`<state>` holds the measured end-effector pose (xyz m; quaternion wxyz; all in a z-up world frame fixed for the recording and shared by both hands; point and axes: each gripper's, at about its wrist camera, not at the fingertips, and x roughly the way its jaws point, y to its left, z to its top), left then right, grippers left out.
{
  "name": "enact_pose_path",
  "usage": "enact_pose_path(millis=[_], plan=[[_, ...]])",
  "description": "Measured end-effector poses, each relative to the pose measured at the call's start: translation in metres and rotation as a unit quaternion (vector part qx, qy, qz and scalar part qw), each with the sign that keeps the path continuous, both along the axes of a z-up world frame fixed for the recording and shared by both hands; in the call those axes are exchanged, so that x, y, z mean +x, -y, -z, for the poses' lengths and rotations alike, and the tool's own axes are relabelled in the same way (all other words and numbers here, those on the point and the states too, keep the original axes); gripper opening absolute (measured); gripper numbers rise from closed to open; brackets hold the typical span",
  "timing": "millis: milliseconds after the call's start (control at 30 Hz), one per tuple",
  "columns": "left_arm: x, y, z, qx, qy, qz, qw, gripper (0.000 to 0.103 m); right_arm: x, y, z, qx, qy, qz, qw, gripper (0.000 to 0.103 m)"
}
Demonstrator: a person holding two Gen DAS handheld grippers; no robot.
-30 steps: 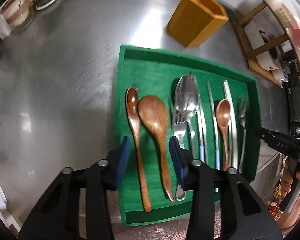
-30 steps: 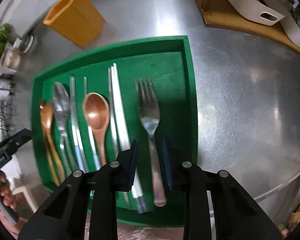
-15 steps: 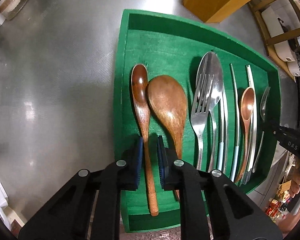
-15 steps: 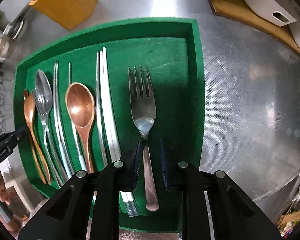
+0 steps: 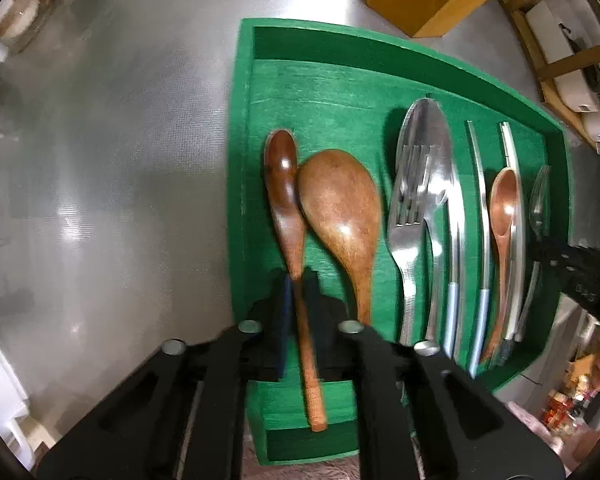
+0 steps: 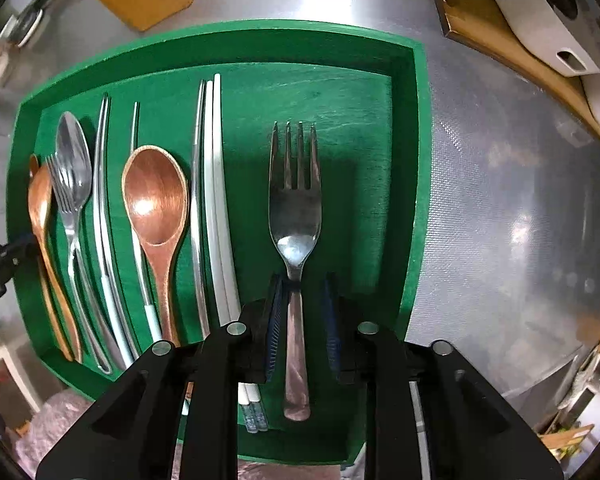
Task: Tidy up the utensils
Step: 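Grasp the thin wooden spoon with the left gripper while the right gripper grasps the steel fork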
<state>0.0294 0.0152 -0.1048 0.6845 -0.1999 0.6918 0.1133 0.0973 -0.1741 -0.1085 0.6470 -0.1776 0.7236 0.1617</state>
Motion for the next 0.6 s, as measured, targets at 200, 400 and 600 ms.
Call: enact_pose_path(millis=[200, 400, 600], plan=[[-0.004, 0.000, 0.001, -0.011, 0.015, 0.007, 0.9998, 0.004, -0.005, -0.006, 0.005, 0.019, -0.007, -0.007, 1.000, 0.007], [-0.010, -0.001, -0.001, -0.018, 0.039, 0.008, 0.9991, 0.004, -0.006, 0.013, 0.000, 0.054, 0.007, -0.002, 0.999, 0.007], [-0.015, 0.010, -0.025, -0.011, 0.078, 0.017, 0.9968, 0.004, -0.016, 0.027, -0.012, 0.079, 0.013, 0.005, 0.997, 0.007]])
